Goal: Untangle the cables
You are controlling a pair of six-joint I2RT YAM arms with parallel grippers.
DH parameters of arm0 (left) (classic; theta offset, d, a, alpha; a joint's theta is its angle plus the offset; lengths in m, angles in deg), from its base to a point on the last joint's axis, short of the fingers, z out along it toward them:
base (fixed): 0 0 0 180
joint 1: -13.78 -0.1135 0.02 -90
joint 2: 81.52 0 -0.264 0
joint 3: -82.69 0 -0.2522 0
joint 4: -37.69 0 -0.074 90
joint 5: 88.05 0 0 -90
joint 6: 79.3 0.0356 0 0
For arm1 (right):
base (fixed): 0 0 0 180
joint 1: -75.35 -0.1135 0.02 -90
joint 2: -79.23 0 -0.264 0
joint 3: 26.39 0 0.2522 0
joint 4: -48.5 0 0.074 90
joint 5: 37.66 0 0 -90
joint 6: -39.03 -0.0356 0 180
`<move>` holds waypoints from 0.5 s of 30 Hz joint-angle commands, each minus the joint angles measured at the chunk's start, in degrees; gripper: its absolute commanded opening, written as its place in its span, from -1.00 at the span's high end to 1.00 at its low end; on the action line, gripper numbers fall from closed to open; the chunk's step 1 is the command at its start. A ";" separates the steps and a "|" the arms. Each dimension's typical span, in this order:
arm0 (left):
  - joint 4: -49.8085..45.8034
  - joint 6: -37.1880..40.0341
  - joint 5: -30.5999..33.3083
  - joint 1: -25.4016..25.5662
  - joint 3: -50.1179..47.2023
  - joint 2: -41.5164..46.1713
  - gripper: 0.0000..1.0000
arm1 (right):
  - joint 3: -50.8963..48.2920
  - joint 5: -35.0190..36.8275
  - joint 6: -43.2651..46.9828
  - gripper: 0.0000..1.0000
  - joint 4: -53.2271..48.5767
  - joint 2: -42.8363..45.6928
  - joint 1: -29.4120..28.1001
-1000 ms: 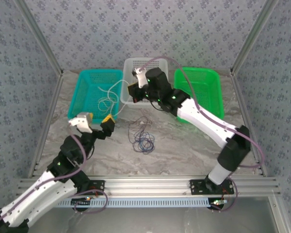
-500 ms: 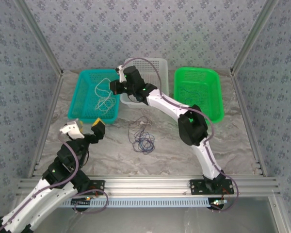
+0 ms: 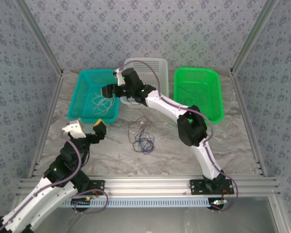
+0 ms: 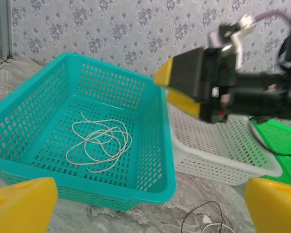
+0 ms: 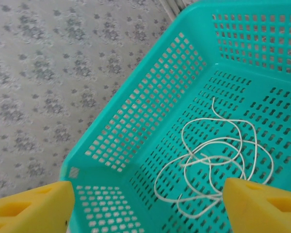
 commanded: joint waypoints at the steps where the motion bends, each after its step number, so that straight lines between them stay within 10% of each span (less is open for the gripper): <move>1: 1.83 0.20 -2.59 -0.54 1.36 -2.19 -0.98 | -5.13 -0.20 7.50 -0.64 -8.93 11.51 -1.10; 6: 4.43 0.15 -4.85 -0.73 0.83 -6.62 -0.98 | -31.06 8.18 12.09 -0.60 -5.91 28.69 -0.79; 10: 7.72 -0.71 -7.52 -1.10 0.51 -10.50 -0.98 | -45.78 13.96 16.83 -0.14 -7.24 39.48 -0.41; 15: 6.99 -1.52 -11.93 -3.52 2.32 -14.76 -0.99 | -59.88 16.39 26.20 -0.36 -12.57 47.23 -0.38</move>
